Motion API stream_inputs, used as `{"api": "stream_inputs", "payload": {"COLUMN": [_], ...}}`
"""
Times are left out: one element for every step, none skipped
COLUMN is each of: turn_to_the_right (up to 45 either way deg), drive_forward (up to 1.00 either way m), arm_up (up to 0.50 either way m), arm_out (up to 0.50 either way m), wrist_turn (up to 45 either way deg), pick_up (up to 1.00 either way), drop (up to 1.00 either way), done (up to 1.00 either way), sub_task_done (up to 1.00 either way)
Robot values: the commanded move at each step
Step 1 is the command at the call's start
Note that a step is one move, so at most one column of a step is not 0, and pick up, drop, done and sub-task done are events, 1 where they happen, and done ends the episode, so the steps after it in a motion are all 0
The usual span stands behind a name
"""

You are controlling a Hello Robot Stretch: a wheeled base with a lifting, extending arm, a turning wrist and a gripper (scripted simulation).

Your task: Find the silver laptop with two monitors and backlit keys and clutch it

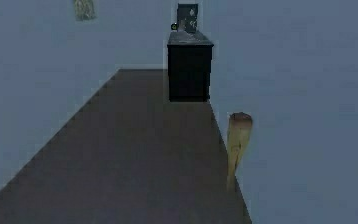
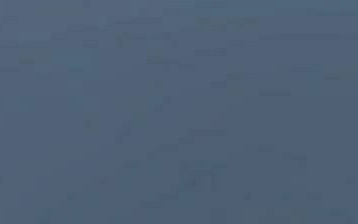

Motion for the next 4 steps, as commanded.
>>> {"api": "stream_inputs", "payload": {"turn_to_the_right": [0.0, 0.0, -6.0, 0.0], "drive_forward": [1.0, 1.0, 0.0, 0.55], "arm_up": [0.0, 0.0, 0.0, 0.0], "arm_out": [0.0, 0.0, 0.0, 0.0], "wrist_turn": [0.0, 0.0, 0.0, 0.0], "pick_up": [0.0, 0.0, 0.0, 0.0], "drop": [0.0, 0.0, 0.0, 0.0], "done": [0.0, 0.0, 0.0, 0.0], "sub_task_done": [0.0, 0.0, 0.0, 0.0]}}
